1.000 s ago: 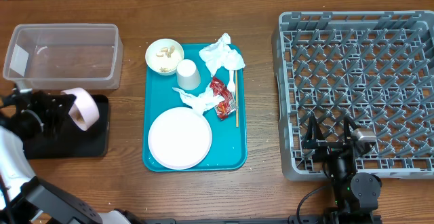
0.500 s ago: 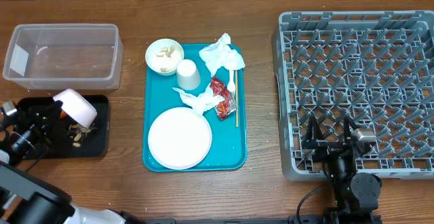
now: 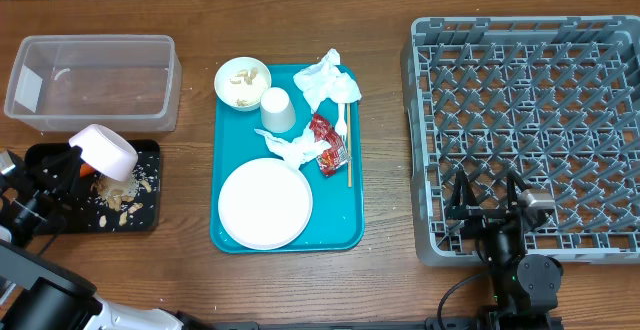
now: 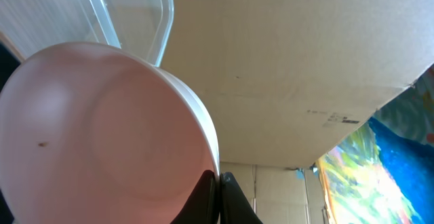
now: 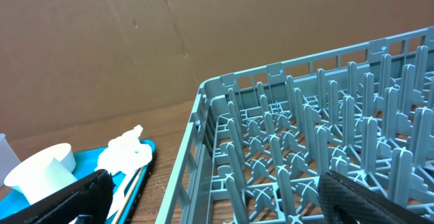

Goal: Sort waste into correct bins and load items into the dishwasher rack
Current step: 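Carry the bowl over the black tray and tip out its contents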

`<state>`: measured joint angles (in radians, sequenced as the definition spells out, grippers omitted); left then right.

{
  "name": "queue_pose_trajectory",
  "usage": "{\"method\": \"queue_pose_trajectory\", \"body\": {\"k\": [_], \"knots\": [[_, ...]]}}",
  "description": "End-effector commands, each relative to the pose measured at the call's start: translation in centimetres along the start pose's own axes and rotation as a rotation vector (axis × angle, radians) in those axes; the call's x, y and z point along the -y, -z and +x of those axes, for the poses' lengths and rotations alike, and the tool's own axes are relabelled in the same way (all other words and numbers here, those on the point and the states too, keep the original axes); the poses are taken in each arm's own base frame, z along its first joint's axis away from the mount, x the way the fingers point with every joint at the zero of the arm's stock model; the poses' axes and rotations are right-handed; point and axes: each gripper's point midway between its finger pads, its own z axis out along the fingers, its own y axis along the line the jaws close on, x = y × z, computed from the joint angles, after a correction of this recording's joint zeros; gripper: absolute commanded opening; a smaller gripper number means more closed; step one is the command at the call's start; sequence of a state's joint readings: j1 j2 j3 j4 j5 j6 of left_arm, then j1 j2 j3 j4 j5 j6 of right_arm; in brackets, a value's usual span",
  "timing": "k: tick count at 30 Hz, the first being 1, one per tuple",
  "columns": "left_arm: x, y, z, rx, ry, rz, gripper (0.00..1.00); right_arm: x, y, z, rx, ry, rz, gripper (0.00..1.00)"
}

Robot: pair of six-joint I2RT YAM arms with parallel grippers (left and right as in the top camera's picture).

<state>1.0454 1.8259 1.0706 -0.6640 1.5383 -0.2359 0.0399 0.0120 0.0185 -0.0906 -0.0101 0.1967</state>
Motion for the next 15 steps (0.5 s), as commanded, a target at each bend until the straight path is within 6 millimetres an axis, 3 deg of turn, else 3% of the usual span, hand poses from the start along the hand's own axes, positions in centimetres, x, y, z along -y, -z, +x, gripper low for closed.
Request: {"method": "queue_pose_trajectory", "body": {"k": [1,7,10,12,15], "knots": [[0.44,0.22,0.09,-0.003,-0.004,0.041,0.04,0.23,-0.01,0.07,0.008,0.007,0.009,1.00],[0.43,0.15,0.33,-0.005,0.001,0.042,0.04,0.23,-0.01,0.07,0.008,0.007,0.009,1.00],[0.58,0.08,-0.21,-0.005,-0.130,0.041,0.04,0.23,-0.01,0.08,0.008,0.007,0.009,1.00],[0.74,0.11,0.01,-0.007,-0.003,0.042,0.04,0.23,-0.01,0.07,0.008,0.007,0.009,1.00],[0.98,0.06,-0.36,-0.009,-0.053,0.043,0.04,0.23,-0.01,0.07,0.008,0.007,0.009,1.00]]}}
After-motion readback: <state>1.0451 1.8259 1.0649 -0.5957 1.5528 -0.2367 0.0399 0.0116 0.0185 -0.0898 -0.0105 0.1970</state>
